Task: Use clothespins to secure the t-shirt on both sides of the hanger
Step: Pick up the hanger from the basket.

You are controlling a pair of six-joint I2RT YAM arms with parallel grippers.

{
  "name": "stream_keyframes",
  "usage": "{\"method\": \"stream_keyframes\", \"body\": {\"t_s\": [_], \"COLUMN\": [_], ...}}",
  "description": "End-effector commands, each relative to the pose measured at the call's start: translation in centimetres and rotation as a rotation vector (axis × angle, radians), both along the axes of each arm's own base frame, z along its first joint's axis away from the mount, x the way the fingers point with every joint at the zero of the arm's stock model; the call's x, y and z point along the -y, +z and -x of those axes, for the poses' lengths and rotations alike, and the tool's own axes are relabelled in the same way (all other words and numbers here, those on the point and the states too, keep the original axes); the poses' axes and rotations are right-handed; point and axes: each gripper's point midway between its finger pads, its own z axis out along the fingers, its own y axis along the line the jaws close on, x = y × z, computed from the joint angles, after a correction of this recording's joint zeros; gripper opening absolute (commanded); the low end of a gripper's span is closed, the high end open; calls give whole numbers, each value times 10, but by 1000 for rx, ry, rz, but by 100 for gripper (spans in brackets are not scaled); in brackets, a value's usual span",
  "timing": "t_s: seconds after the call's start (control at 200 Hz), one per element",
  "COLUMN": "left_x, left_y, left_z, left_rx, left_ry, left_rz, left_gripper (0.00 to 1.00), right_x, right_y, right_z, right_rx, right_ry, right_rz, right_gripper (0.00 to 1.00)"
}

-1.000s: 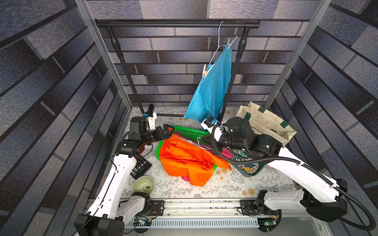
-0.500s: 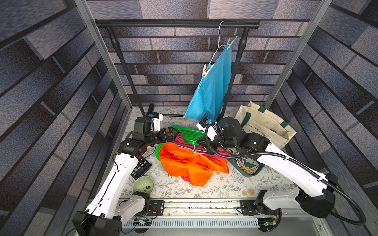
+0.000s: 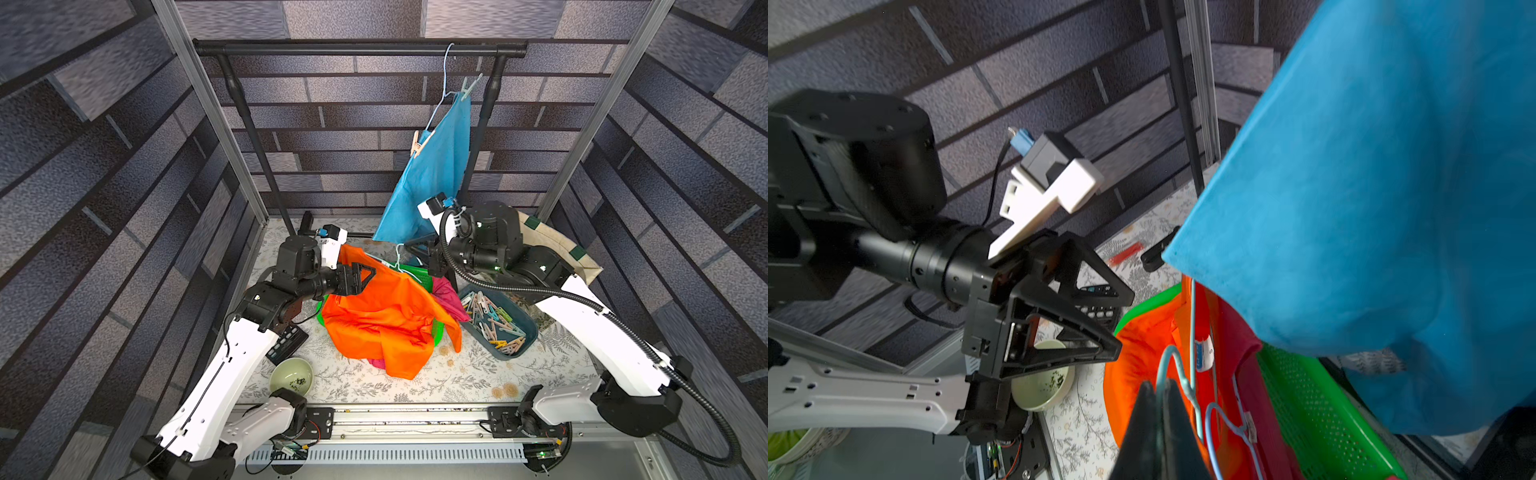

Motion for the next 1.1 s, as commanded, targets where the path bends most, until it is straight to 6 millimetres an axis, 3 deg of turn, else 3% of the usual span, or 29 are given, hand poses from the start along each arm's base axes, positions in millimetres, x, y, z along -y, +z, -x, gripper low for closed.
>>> {"method": "stream_keyframes", "body": {"t_s": [0.0, 0.13, 0.235, 0.341, 0.491, 0.716, 1.092], "left_x": [-14, -28, -30, -25, -8, 6, 21], "left_y": [32, 51, 62, 65, 68, 73, 61], "left_z": [7, 13, 22, 29, 41, 44, 5], "left_rx": [110, 176, 204, 188, 173, 241, 300], "left_ry": [49, 99, 92, 53, -38, -58, 40], "left_rz": [-1, 9, 16, 19, 7, -68, -324], "left_gripper": [80, 100, 100, 100, 82, 94, 50], "right_x": [15, 18, 16, 7, -10, -36, -40], "right_y": [58, 82, 83, 71, 55, 34, 34], "right_z": [17, 32, 36, 31, 25, 21, 21], "right_rx": [86, 90, 31, -78, -218, -376, -399], "right_ry": [18, 66, 82, 76, 97, 162, 171], "right_rz": [-126, -201, -220, -212, -213, -215, -235], "right_gripper": [0, 0, 0, 0, 0, 0, 0]}}
